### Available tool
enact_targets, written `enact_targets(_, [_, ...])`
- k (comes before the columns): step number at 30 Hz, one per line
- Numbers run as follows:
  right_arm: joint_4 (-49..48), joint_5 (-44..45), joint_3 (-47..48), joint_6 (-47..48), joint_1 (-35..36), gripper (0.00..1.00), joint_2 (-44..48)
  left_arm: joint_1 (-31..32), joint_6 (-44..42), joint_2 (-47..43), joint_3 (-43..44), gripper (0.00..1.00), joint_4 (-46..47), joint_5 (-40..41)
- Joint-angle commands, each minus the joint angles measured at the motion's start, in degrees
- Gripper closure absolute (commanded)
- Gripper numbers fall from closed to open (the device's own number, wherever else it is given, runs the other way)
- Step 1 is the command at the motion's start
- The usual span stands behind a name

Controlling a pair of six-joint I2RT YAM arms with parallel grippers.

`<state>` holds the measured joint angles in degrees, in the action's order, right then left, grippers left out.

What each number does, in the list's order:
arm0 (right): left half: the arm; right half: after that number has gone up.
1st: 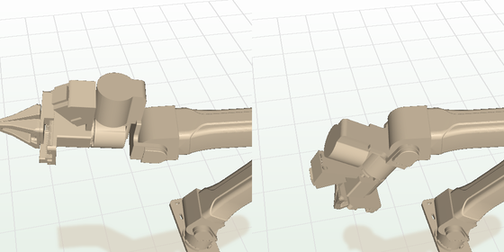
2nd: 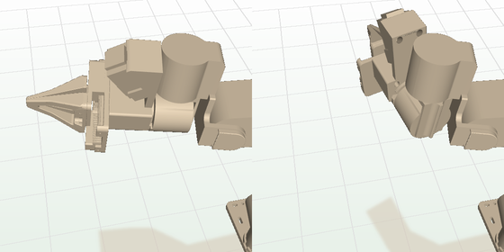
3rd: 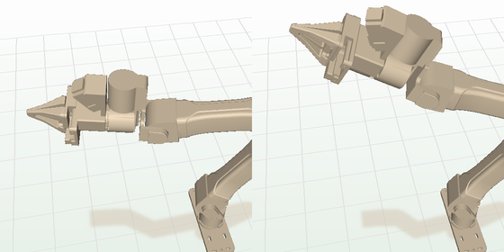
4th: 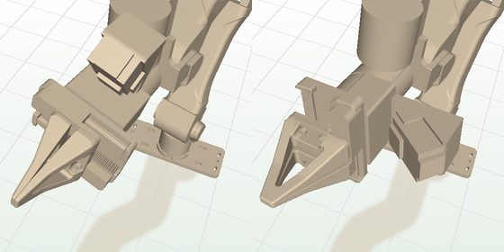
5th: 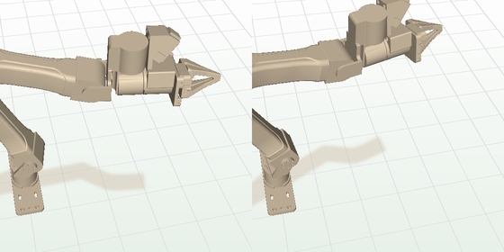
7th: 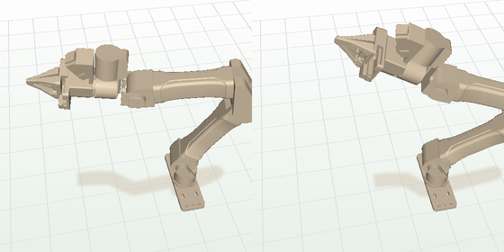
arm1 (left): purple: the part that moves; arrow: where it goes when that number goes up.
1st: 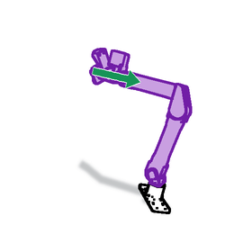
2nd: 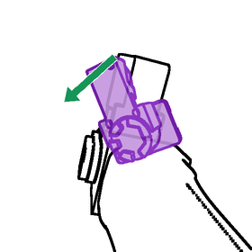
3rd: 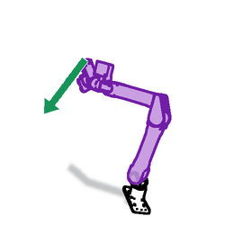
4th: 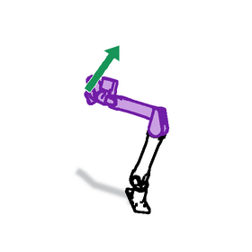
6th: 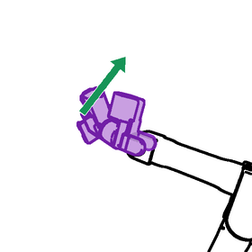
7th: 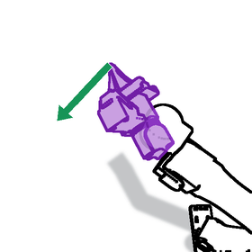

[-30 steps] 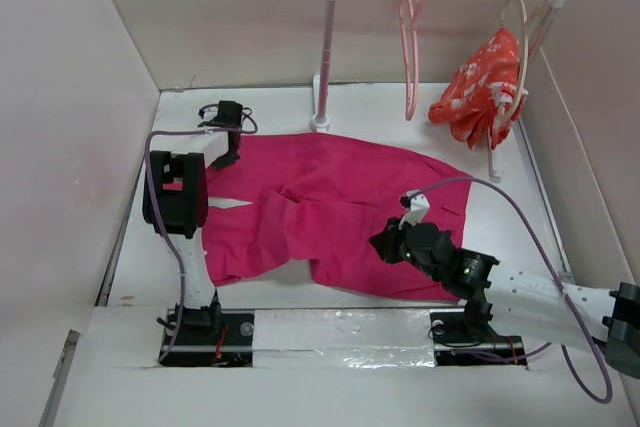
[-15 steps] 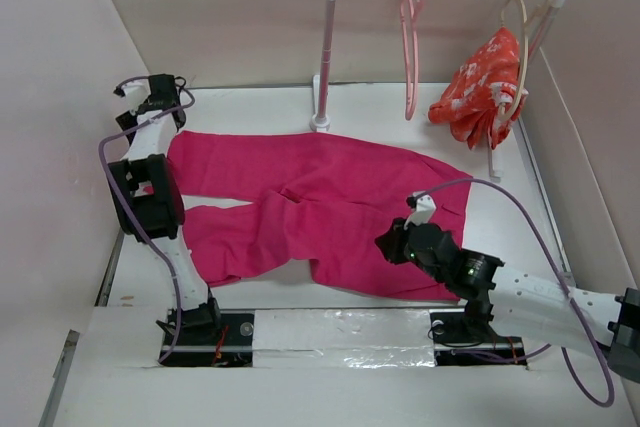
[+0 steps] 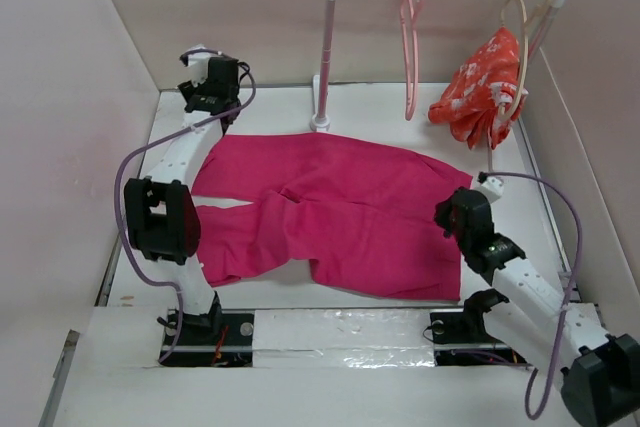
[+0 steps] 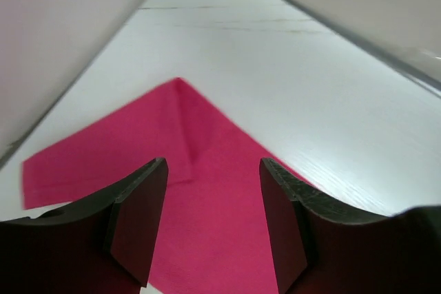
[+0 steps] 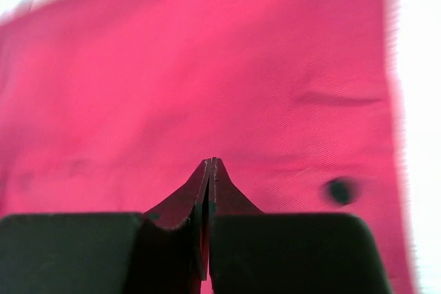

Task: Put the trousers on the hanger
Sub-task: Flatten out the trousers at the center of the board.

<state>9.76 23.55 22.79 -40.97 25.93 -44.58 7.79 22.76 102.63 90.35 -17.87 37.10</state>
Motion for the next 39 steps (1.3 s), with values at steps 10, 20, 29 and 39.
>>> enact_targets(10, [-9.8,-22.6,0.4,-1.5,-45.4,0.12,-12.9,1.9,2.5,-0.1,-10.2,0.55,2.4,-8.3])
enact_targets(20, [-15.6,-42.0,4.0,2.0,-48.6,0.36,-36.3,1.9,3.4,-0.9,-13.5,0.55,5.6,-13.0])
enact_targets(29, [-4.6,-32.1,12.1,6.8,-39.3,0.41,-37.0,1.9,4.0,-1.6,-13.2,0.55,6.2,-15.4])
enact_targets(39, [8.9,-20.4,22.4,7.3,-36.2,1.0,-43.9,1.9,4.7,-1.2,-13.3,0.57,6.4,-18.1])
